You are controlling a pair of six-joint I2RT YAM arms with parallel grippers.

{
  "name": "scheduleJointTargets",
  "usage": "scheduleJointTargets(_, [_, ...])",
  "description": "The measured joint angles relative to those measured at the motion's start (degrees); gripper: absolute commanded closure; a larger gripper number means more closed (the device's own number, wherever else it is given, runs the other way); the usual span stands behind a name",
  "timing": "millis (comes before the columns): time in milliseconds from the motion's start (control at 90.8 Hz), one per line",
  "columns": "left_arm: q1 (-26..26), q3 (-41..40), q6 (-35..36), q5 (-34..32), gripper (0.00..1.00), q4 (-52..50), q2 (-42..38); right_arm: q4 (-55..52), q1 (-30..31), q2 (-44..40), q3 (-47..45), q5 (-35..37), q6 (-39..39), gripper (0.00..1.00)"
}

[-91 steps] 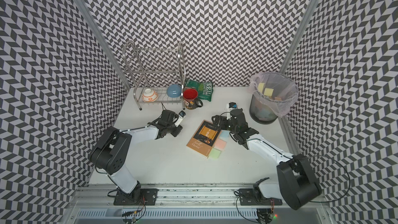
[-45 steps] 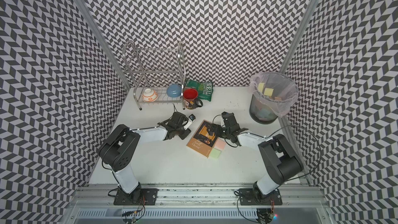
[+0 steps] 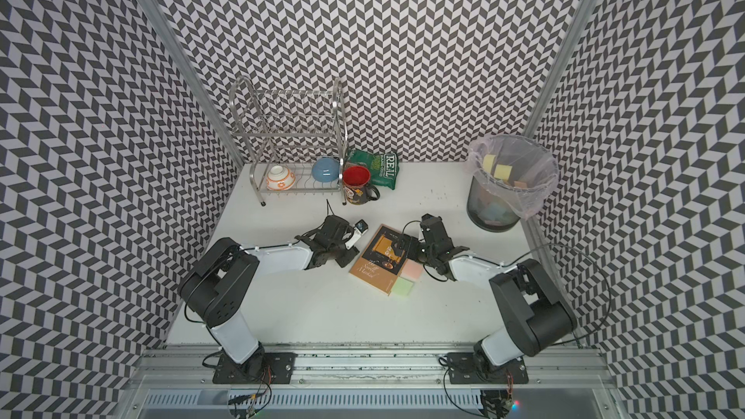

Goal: Peel off the used sticky note
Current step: Open the book at the center of the board.

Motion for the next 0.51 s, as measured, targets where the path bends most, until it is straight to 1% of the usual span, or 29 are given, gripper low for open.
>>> scheduleJointTargets(187, [-0.07, -0.68, 0.00, 0.20, 0.50, 0.63, -0.31, -0.04, 0.00, -0.42, -0.09, 0.26, 0.22, 0.01])
scheduleJointTargets(507, [-0.07, -0.79, 0.02, 0.22, 0.50, 0.83, -0.31, 1.86, -0.02, 1.77, 0.55, -0.57, 1.25, 0.02])
